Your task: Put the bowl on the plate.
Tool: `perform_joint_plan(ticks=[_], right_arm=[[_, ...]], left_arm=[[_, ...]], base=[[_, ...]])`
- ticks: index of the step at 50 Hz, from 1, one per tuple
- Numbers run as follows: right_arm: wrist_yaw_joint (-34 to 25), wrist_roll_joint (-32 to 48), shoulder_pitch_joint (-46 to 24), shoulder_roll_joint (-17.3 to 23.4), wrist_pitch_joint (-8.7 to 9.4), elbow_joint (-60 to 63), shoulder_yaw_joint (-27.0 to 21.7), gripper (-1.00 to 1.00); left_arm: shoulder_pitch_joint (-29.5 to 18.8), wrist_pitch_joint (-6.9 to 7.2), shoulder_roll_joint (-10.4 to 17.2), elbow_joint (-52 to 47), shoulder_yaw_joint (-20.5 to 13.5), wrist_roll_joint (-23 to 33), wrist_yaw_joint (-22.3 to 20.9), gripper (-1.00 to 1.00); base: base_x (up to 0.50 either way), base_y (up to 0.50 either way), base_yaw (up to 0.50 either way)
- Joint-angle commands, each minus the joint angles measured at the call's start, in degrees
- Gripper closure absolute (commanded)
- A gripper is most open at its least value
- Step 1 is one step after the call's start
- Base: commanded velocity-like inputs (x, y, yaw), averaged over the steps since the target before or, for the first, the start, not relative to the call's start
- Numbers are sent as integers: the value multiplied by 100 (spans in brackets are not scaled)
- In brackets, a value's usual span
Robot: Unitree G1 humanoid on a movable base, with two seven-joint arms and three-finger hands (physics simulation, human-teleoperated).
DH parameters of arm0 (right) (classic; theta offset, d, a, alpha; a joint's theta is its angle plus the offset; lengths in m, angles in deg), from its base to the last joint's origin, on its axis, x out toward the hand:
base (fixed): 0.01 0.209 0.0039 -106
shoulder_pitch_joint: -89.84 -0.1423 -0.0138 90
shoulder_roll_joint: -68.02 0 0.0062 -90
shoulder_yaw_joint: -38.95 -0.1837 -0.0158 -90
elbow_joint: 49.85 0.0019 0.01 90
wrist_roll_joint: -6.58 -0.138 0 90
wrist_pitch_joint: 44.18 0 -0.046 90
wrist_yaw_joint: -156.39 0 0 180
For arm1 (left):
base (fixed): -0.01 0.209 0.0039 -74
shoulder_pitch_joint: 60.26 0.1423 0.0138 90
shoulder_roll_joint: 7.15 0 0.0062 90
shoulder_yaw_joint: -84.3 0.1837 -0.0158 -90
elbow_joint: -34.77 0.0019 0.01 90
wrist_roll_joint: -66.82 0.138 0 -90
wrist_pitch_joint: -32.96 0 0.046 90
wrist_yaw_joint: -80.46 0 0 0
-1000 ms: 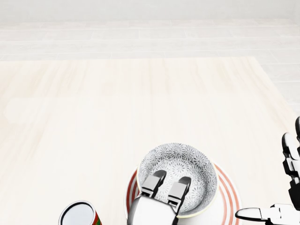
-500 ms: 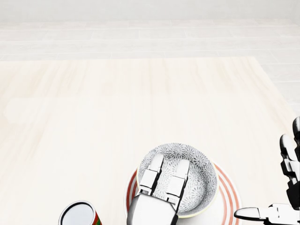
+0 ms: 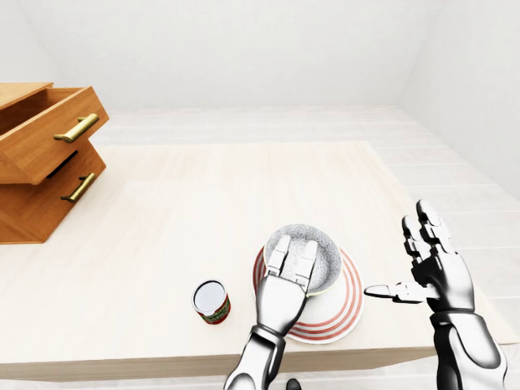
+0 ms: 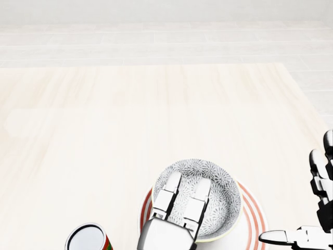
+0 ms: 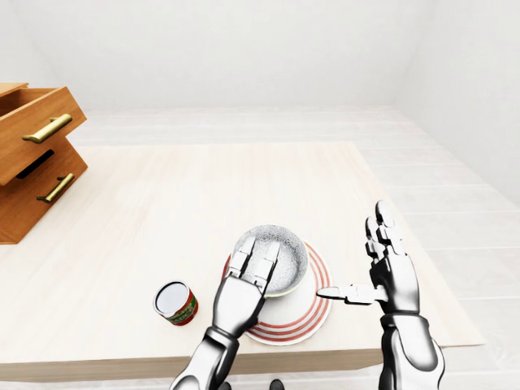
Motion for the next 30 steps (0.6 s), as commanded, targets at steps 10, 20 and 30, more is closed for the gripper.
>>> perform_joint_plan(ticks=[10, 20, 30], right_arm=[[12, -8, -6, 12, 0, 19, -5, -100], [-10, -19, 16, 3, 0, 123, -36, -100], [-26, 9, 48, -27, 0, 239, -43, -100]], left_arm=[[340, 0, 293, -791, 229, -66, -444, -100], [482, 0, 468, -1416, 321, -100, -679, -100], [597, 0, 643, -1964, 378, -124, -850, -100]], base=[[0, 0, 0], [0, 0, 0], [0, 0, 0]])
